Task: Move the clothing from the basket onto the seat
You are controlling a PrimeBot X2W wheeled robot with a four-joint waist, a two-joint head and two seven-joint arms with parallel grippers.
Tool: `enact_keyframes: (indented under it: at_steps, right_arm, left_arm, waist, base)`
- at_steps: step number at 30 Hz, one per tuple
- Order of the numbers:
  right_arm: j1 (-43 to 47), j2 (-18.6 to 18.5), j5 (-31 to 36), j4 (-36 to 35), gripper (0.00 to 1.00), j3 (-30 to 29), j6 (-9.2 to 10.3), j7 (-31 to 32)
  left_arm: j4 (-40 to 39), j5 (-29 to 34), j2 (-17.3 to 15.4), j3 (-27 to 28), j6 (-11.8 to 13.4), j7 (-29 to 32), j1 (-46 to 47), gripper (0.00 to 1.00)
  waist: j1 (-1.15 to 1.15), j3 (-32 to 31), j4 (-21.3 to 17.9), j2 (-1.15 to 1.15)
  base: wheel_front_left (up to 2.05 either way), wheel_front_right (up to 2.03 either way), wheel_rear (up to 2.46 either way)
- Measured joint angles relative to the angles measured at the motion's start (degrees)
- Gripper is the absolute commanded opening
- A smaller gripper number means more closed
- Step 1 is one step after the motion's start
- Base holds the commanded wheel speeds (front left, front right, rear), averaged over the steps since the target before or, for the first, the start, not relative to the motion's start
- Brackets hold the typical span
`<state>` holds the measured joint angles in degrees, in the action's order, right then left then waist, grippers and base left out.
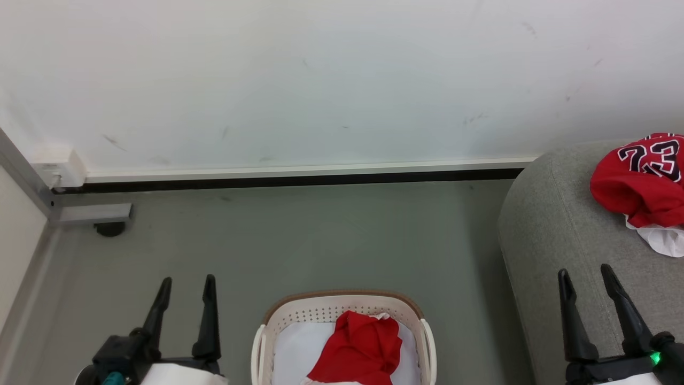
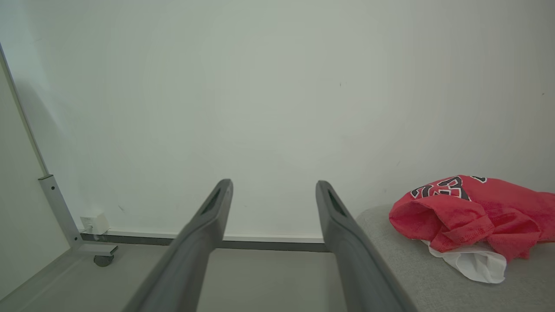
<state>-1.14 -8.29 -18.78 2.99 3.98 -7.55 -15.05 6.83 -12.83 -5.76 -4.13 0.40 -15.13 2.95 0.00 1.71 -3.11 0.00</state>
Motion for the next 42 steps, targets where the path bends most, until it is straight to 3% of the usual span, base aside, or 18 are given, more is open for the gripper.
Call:
enact_keyframes:
  at_steps: [13, 42]
  right_arm:
    - [0.07, 1.47, 2.2, 0.92, 1.0, -0.25, 0.0, -0.01]
    - [-1.01, 2.45, 2.37, 2.5, 1.0, 1.36, 0.0, -0.1]
  left_arm:
    - [1.79, 3.39, 2.57, 3.03, -3.91, 0.0, -0.36, 1.0]
    - [2.63, 4.27, 2.92, 3.44, -4.57, 0.0, 0.16, 1.0]
  waist:
    - [0.0, 0.05, -0.09, 0.0]
    - [0.0, 0.87, -1.6, 0.0]
  base:
    - [0.0, 0.0, 0.0]
    - [0.0, 0.0, 0.0]
